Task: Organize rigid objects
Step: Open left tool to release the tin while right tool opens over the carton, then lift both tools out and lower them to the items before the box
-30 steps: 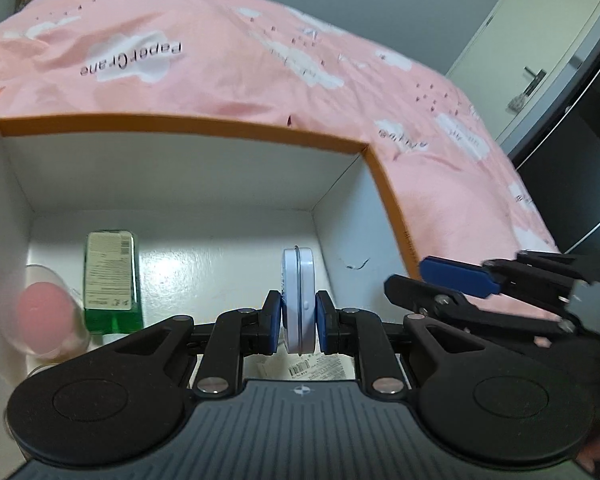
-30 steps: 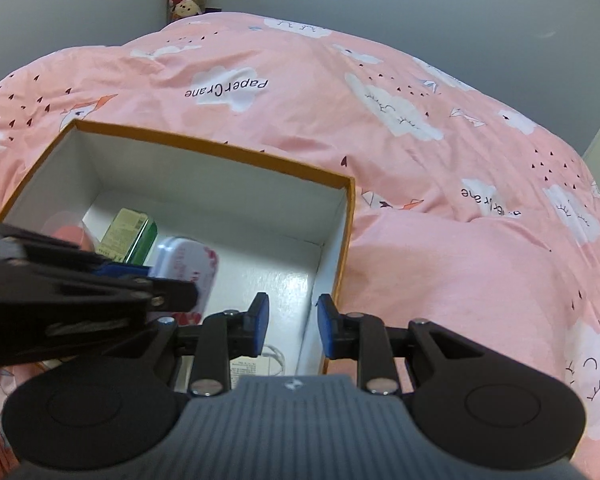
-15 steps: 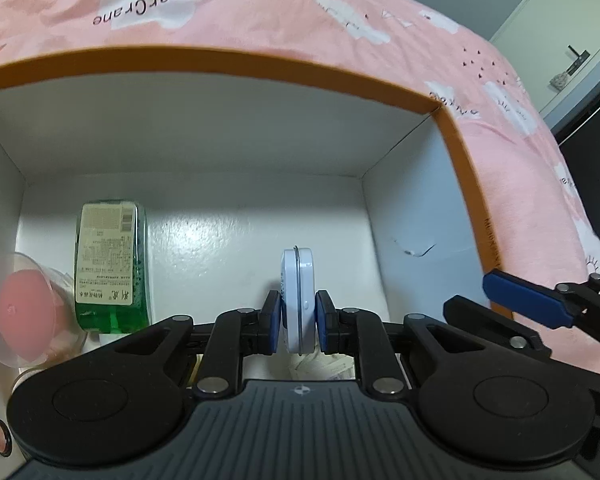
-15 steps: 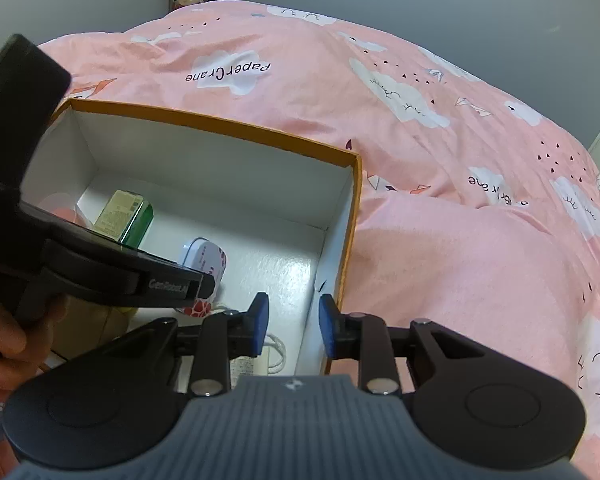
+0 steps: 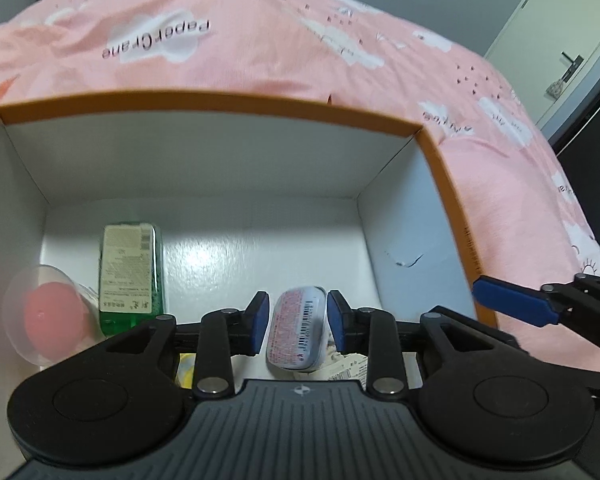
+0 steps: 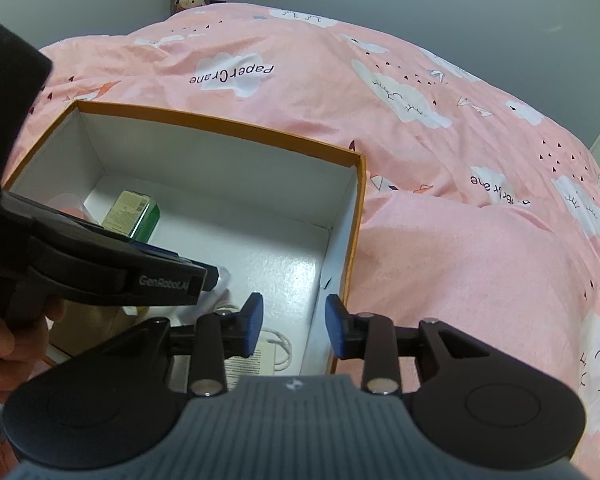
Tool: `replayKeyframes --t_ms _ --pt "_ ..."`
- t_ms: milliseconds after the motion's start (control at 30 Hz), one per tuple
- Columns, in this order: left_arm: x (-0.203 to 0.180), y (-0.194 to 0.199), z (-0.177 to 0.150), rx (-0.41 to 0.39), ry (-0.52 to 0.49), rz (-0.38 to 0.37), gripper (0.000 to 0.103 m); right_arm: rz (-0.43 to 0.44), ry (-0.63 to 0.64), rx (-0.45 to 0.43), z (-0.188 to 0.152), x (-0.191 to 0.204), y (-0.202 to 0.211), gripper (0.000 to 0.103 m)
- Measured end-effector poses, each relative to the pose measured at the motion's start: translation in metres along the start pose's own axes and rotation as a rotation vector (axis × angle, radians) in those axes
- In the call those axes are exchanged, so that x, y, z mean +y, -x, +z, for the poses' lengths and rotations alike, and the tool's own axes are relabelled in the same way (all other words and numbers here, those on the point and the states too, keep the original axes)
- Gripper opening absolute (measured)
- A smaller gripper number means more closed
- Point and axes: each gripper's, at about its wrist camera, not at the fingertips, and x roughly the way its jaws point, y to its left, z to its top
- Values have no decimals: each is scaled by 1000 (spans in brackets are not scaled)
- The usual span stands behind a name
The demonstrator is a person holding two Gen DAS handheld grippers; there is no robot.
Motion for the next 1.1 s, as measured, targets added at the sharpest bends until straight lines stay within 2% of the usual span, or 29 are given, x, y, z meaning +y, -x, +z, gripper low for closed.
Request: replayKeyframes --t_ms 400,700,800,967,1100 --pt "-20 62 -15 -137 -83 -20 36 58 -17 -49 -12 5 32 40" --pt "-29 103 -40 -172 -145 -63 36 119 -70 -104 -40 10 67 42" --pt "-33 112 -49 -161 -166 -79 36 145 -111 -114 -51 10 75 42" --pt "-31 113 -67 -90 -196 -117 36 182 -189 -107 -73 9 82 42" --pt "-24 101 -81 -12 -208 -110 36 188 -222 -23 -88 11 67 43"
